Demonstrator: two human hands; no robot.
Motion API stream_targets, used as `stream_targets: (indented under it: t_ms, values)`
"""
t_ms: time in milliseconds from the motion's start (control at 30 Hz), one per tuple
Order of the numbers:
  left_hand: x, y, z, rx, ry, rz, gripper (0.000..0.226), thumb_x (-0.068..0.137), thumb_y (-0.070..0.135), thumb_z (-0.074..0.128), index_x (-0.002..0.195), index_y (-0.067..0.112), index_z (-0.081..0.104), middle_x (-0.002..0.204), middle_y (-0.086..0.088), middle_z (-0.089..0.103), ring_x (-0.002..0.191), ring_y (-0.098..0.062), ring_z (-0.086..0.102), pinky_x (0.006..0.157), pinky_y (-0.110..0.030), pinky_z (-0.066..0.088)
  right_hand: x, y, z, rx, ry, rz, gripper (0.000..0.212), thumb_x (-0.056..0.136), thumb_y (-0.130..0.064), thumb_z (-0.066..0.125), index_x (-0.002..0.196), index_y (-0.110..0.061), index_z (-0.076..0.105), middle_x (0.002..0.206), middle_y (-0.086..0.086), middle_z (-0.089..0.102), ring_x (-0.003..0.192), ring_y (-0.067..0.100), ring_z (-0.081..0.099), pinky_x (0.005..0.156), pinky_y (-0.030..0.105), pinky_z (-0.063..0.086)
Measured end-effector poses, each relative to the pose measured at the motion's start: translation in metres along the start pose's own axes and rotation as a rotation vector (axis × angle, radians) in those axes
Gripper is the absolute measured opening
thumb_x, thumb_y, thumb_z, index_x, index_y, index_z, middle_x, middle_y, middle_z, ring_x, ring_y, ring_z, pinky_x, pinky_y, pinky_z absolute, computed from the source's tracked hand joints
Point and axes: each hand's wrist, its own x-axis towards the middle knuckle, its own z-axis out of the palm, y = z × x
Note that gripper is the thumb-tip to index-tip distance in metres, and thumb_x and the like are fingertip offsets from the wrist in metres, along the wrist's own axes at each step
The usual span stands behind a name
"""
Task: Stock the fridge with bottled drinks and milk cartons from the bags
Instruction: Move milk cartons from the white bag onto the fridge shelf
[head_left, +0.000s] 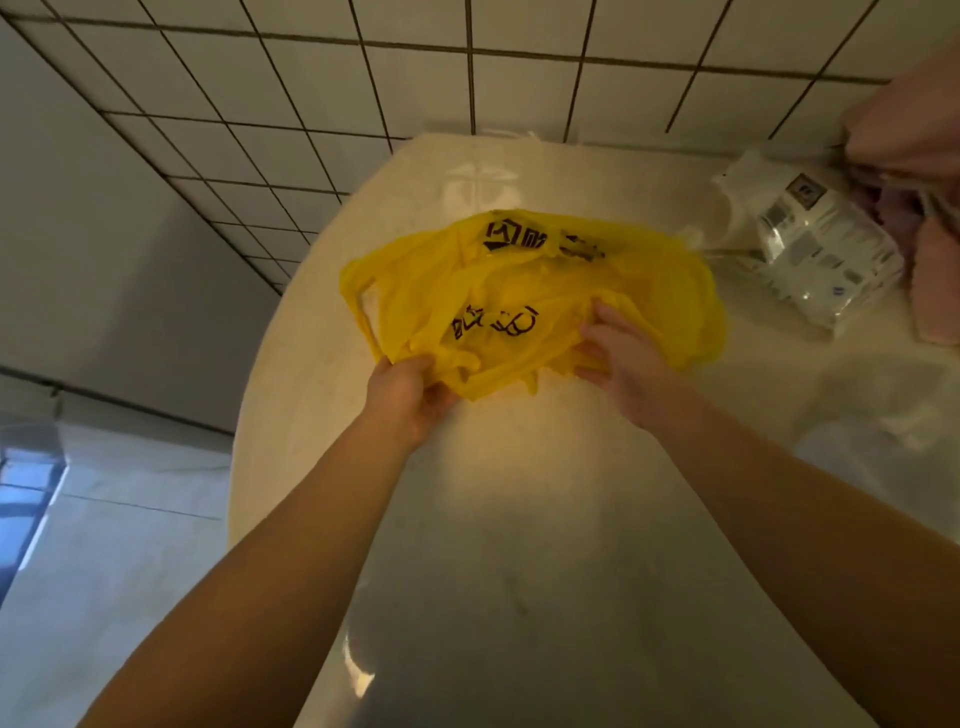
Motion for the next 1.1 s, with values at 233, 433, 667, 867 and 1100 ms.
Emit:
stream_targets:
  t_ms: [233, 433, 667, 867, 1100]
  values:
    - [0.07, 0.081, 0.062, -0.049, -0.066, 0.137, 0.047, 0.094, -0.002, 0.045, 0.136, 0.017, 0.05, 0.117, -0.014, 0.065, 0.083, -0.027, 0.068, 0.057, -0.038, 0.06, 0.091, -0.099, 0.045, -0.159, -0.018, -0.175, 0.056, 0.093, -0.023, 0.061, 0.145, -0.028, 0.043, 0.14, -0.005, 0.053, 0.123, 0.018, 0.051, 0.1, 0.043, 0.038]
    - [0.09, 0.117, 0.09, -0.031, -0.068, 0.226, 0.046, 0.093, -0.001, 0.049, 0.134, 0.021, 0.051, 0.12, -0.009, 0.064, 0.101, -0.028, 0.066, 0.064, -0.036, 0.059, 0.131, -0.134, 0.056, -0.229, -0.022, -0.167, 0.065, 0.084, -0.033, 0.066, 0.144, -0.031, 0.043, 0.14, -0.002, 0.051, 0.125, 0.024, 0.05, 0.1, 0.047, 0.042]
    - [0.046, 0.095, 0.066, 0.321, 0.061, 0.311, 0.053, 0.094, 0.026, 0.062, 0.14, 0.031, 0.037, 0.127, 0.002, 0.048, 0.107, -0.023, 0.055, 0.084, -0.038, 0.051, 0.083, -0.107, 0.039, -0.132, 0.002, -0.01, 0.059, 0.096, -0.018, 0.058, 0.149, -0.026, 0.033, 0.136, 0.004, 0.051, 0.118, 0.03, 0.054, 0.089, 0.047, 0.046]
    - [-0.031, 0.037, 0.034, 0.555, -0.005, 0.366, 0.065, 0.093, 0.037, 0.064, 0.15, 0.029, 0.035, 0.147, -0.001, 0.046, 0.126, -0.021, 0.051, 0.104, -0.045, 0.047, -0.011, -0.082, 0.005, -0.079, -0.039, -0.025, 0.049, 0.095, -0.015, 0.058, 0.143, -0.021, 0.045, 0.131, 0.003, 0.055, 0.121, 0.031, 0.053, 0.093, 0.048, 0.045]
    - [-0.127, -0.041, 0.011, 0.962, -0.22, 0.503, 0.049, 0.096, 0.042, 0.059, 0.143, 0.031, 0.048, 0.148, 0.007, 0.046, 0.13, -0.018, 0.049, 0.103, -0.035, 0.044, -0.126, -0.02, -0.058, -0.267, -0.002, -0.142, 0.046, 0.095, -0.019, 0.06, 0.14, -0.026, 0.049, 0.136, 0.0, 0.054, 0.121, 0.019, 0.052, 0.103, 0.046, 0.043]
